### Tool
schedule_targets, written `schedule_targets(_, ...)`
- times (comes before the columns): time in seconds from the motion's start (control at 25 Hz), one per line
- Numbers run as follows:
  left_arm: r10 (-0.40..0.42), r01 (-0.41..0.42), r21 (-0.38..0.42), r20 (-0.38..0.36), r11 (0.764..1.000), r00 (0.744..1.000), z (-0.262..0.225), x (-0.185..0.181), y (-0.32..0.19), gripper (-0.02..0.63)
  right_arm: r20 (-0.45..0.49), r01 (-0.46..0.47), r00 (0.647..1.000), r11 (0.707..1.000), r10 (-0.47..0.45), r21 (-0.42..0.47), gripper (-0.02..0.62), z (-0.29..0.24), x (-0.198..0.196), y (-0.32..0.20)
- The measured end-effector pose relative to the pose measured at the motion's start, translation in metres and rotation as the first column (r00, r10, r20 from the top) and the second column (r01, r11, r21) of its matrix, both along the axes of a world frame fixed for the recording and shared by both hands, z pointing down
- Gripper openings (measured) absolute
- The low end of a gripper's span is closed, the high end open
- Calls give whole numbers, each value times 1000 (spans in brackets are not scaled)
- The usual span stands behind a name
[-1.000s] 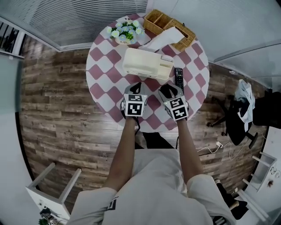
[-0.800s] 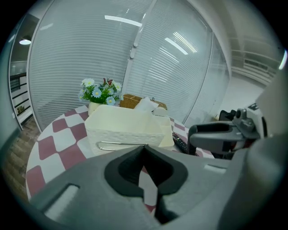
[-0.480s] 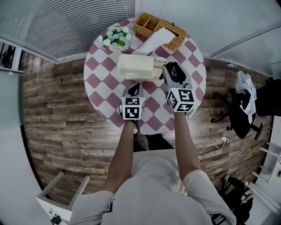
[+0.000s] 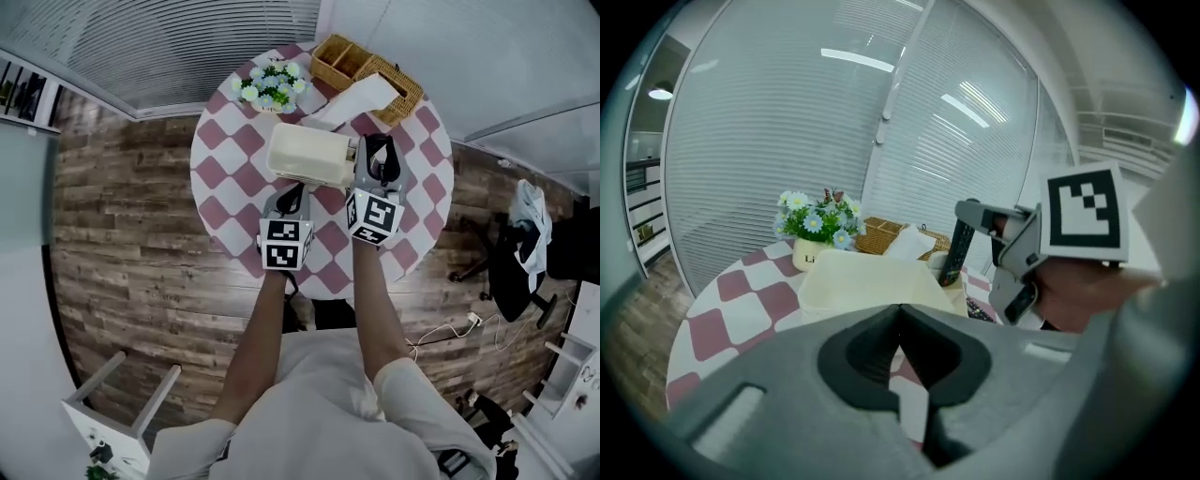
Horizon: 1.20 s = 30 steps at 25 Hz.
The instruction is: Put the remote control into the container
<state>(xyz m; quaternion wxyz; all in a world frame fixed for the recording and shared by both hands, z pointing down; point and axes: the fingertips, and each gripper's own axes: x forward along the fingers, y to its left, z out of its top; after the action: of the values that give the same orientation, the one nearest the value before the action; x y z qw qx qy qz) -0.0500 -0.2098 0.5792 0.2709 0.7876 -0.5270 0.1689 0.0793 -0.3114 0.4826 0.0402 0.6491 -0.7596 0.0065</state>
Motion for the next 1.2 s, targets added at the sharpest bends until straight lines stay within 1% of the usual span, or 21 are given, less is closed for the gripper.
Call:
schedule_targets(0.16, -11, 11, 32, -10, 999, 1000, -11, 2, -8, 3, 21, -49, 999, 999, 49, 0, 198, 13, 2, 2)
schedule_targets(0.28, -31, 32, 31, -26, 999, 999, -11, 1, -10, 3, 25, -81, 996, 996, 81, -24, 198, 27, 6, 6)
schedule_targets(0.48, -28, 28, 23, -23, 999, 999, -11, -1, -12, 3, 21, -90, 995, 990, 93, -105, 199, 54, 0, 7)
schedule_targets(0.56, -28, 29, 20, -38, 999, 999, -11, 3, -13, 3, 9, -96, 995, 985, 99, -143, 199, 64, 2, 9)
schedule_targets(0.64, -25, 26, 20, -48, 999, 999, -13, 6, -13, 3, 8, -75, 997, 977, 78, -198, 201, 77, -2, 10)
schedule_targets(0.68, -20, 21, 23, -45, 1000, 999, -14, 6, -13, 3, 22, -46, 998, 972, 53, -232, 208, 84, -7, 11)
schedule_targets(0.72, -16, 17, 26, -40, 1000, 999, -15, 7, -13, 3, 38, -11, 999, 966, 21, -260, 291, 90, -13, 13)
schedule_targets(0.76, -15, 16, 28, -39, 999, 999, -15, 7, -14, 3, 52, 24, 999, 961, -10, -275, 410, 92, -19, 15)
schedule_targets(0.8, -17, 18, 30, -39, 999, 999, -16, 7, -14, 3, 64, 54, 997, 959, -38, -279, 464, 91, -23, 17)
schedule_targets(0.84, -19, 20, 32, -40, 999, 999, -17, 7, -16, 3, 72, 78, 996, 958, -60, -277, 477, 89, -26, 19)
schedule_targets(0.92, -15, 17, 39, -35, 999, 999, -18, 8, -17, 3, 69, 100, 994, 958, -85, -268, 482, 83, -26, 25)
schedule_targets(1.12, 8, -7, 50, -15, 999, 1000, -20, 10, -15, 3, 21, 120, 993, 954, -119, -274, 478, 73, -14, 41)
schedule_targets(1.2, 5, -4, 54, -15, 999, 1000, -21, 10, -15, 3, 20, 136, 991, 949, -136, -283, 417, 71, -10, 50)
